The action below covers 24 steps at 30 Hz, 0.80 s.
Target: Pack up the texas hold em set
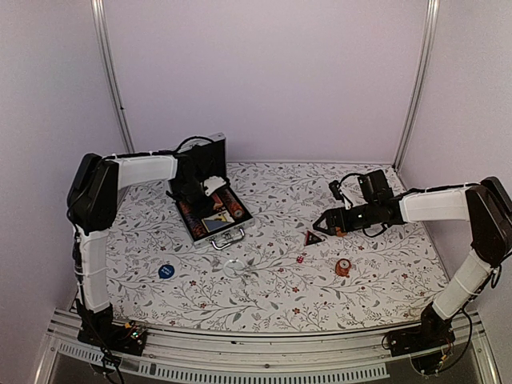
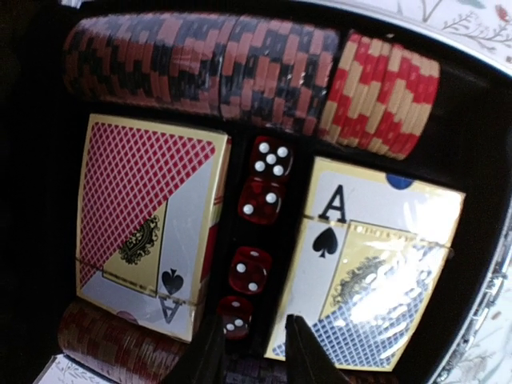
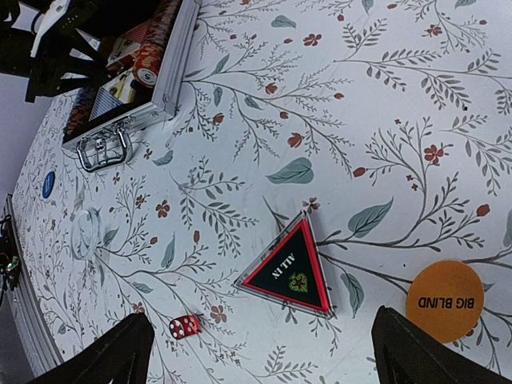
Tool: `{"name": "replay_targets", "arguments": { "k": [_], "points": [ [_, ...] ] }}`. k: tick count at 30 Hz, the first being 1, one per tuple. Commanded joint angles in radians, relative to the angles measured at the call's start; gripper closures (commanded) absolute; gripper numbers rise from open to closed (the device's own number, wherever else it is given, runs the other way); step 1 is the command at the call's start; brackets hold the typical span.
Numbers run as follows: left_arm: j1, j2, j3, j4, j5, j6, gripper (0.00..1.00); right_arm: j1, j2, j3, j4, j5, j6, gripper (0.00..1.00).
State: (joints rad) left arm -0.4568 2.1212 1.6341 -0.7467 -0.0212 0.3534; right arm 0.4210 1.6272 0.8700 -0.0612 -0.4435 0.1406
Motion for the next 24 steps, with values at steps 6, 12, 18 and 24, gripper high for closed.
{"name": "replay_targets", "arguments": {
  "k": [6, 12, 18, 24],
  "points": [
    [0.007, -0.131, -0.004, 0.04, 0.154, -0.053, 0.65, 0.003, -0.002, 0.009, -0.003, 0.001, -0.01, 0.01],
    [-0.079, -0.2, -0.043, 0.134, 0.207, -0.107, 0.53, 0.001, -0.02, 0.004, -0.004, 0.016, -0.007, 0.01],
    [-0.238, -0.217, -0.087, 0.234, 0.188, -0.186, 0.39, -0.018, -0.052, -0.003, -0.015, 0.042, -0.007, 0.01],
    [-0.402, -0.121, -0.027, 0.258, 0.165, -0.296, 0.36, -0.035, -0.077, -0.006, -0.019, 0.084, 0.005, 0.01]
  ]
}}
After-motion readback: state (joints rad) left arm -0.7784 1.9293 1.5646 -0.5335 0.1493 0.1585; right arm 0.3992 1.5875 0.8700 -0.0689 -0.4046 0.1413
